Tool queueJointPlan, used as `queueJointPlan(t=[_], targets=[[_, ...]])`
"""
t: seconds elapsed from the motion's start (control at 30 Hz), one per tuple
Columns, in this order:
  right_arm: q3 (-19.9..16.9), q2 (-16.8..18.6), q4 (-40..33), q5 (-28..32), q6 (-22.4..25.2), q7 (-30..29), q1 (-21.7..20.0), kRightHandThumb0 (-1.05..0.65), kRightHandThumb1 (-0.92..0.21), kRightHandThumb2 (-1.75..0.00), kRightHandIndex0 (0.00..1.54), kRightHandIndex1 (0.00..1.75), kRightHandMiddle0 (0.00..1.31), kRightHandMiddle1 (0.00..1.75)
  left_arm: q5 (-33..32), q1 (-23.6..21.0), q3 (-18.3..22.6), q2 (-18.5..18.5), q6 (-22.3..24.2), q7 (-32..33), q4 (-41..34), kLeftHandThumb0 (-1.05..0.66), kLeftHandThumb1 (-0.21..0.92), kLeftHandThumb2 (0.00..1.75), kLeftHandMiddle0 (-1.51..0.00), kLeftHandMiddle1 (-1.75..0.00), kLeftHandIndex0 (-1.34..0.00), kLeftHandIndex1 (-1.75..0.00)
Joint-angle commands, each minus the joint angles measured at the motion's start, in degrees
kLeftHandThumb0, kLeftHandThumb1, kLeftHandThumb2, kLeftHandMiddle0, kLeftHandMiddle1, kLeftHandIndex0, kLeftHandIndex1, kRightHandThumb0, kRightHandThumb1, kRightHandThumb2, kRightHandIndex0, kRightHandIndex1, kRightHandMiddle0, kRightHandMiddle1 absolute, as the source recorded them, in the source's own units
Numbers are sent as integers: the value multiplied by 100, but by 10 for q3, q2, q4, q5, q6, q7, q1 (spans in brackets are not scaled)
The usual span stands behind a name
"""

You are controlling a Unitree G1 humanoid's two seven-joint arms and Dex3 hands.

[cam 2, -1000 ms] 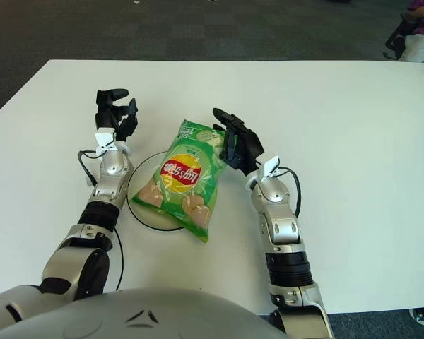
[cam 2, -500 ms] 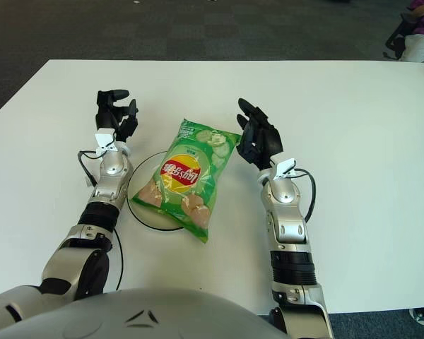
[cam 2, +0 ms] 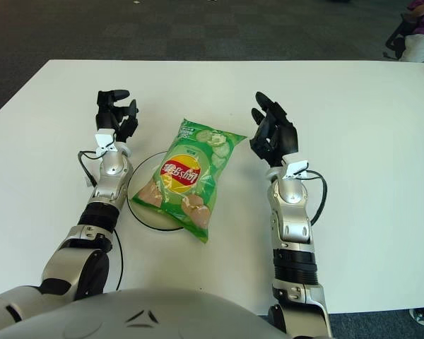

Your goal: Put the snack into the plate.

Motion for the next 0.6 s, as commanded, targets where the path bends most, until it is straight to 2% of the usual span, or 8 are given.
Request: queueJointPlan(t=[0.0, 0.23, 0.33, 0.4, 0.43, 0.5, 0.53, 0.57], targets=[[-16, 2, 2, 18, 9, -3, -14, -77, -92, -88, 67, 5, 59, 10, -7, 5, 2, 3, -7, -6, 7, 0, 92, 32, -46, -149, -29, -144], [-29, 2, 40, 16, 1, -11, -31, -67, -92, -75, 84, 6, 73, 21, -15, 6, 2, 4, -6, -16, 5, 0, 92, 32, -46, -149, -29, -144], [-40, -2, 97, 17, -12, -15, -52, -56, -92, -65, 96, 3, 64, 54, -21, 8, 2, 6, -5, -25, 2, 0, 92, 32, -46, -149, -30, -144], [-46, -4, 135, 20, -19, -16, -66, -49, -92, -60, 101, 4, 62, 66, -25, 10, 4, 9, -6, -30, 1, 0, 92, 32, -46, -149, -29, -144], [-49, -4, 150, 20, -23, -16, -71, -44, -92, -53, 105, 5, 51, 99, -27, 10, 4, 10, -6, -33, 1, 0, 92, 33, -46, -149, -29, -145], [-51, -6, 182, 20, -39, -12, -78, -39, -92, -47, 108, 6, 42, 129, -30, 11, 6, 11, -6, -37, 0, -1, 92, 34, -45, -149, -28, -147], [-50, -8, 199, 18, -50, -10, -82, -38, -92, -45, 109, 7, 38, 141, -31, 11, 7, 12, -7, -39, 0, -1, 92, 34, -45, -149, -27, -148], [-50, -9, 212, 17, -58, -7, -84, -37, -92, -44, 110, 7, 37, 145, -32, 12, 8, 12, -7, -40, 0, -1, 92, 34, -45, -149, -27, -148]])
